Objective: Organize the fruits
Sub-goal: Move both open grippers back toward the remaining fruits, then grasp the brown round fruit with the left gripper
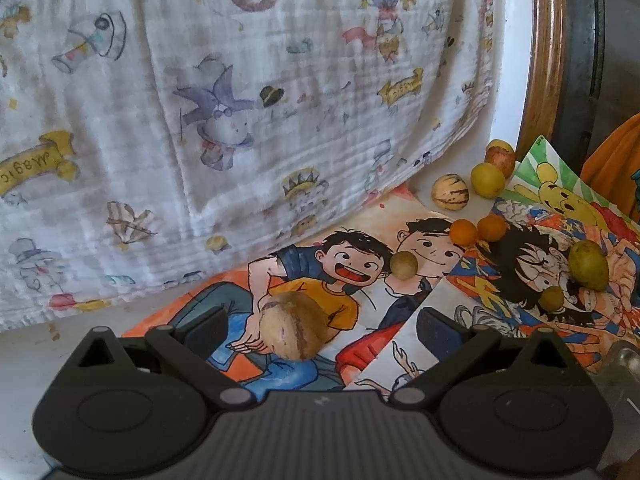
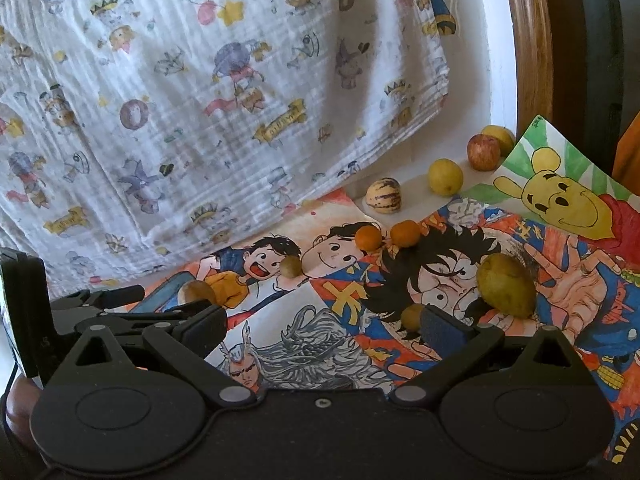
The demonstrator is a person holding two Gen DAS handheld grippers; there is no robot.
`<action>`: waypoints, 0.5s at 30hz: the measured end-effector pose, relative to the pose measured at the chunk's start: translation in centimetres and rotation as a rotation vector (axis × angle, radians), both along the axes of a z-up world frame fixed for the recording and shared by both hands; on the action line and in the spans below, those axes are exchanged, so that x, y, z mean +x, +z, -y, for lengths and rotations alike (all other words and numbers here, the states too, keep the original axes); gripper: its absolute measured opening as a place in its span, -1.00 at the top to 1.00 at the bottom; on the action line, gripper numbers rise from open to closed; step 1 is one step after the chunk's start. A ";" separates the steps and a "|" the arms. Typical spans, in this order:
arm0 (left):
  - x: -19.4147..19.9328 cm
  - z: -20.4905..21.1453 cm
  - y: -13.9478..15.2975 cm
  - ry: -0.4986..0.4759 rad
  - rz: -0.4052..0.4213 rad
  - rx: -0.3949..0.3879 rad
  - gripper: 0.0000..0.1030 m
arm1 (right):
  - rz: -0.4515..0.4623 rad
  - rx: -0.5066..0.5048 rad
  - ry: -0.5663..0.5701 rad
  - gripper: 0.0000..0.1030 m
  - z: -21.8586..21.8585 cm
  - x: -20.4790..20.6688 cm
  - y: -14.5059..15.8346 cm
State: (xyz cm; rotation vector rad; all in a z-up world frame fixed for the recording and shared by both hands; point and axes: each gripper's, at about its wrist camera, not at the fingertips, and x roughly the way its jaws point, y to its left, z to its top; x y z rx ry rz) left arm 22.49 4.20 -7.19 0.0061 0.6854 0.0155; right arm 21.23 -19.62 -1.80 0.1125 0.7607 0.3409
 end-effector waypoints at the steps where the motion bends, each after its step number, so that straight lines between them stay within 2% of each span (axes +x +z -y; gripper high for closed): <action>1: 0.1 -0.1 -0.2 0.000 -0.003 -0.001 -0.99 | -0.004 0.000 -0.001 -0.99 0.0 0.2 -0.1; 10: 1.4 -0.8 -2.6 0.018 -0.036 -0.010 -0.99 | -0.037 -0.006 -0.002 -0.99 -0.2 2.0 -1.8; 15: 2.7 -1.1 -3.1 0.029 -0.021 -0.011 -0.96 | -0.056 -0.010 0.006 -0.99 -0.6 2.9 -2.7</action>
